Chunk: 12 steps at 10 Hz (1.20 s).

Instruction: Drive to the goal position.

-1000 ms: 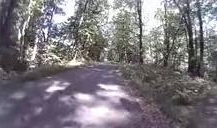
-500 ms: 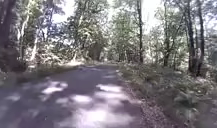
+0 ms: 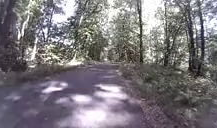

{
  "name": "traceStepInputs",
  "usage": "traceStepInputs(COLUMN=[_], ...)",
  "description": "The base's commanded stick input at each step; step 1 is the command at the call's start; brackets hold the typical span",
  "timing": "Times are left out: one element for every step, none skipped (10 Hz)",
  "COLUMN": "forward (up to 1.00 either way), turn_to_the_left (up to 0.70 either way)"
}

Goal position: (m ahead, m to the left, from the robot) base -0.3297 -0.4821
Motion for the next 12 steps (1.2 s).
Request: traceStepInputs(forward=[0.45,0.45,0.45,0.45,0.45,0.45,0.45,0.45,0.45,0.45,0.45,0.45], turn_to_the_left=[0.00,0.00,0.00,0.00,0.00,0.00,0.00,0.00,0.00,0.00,0.00,0.00])
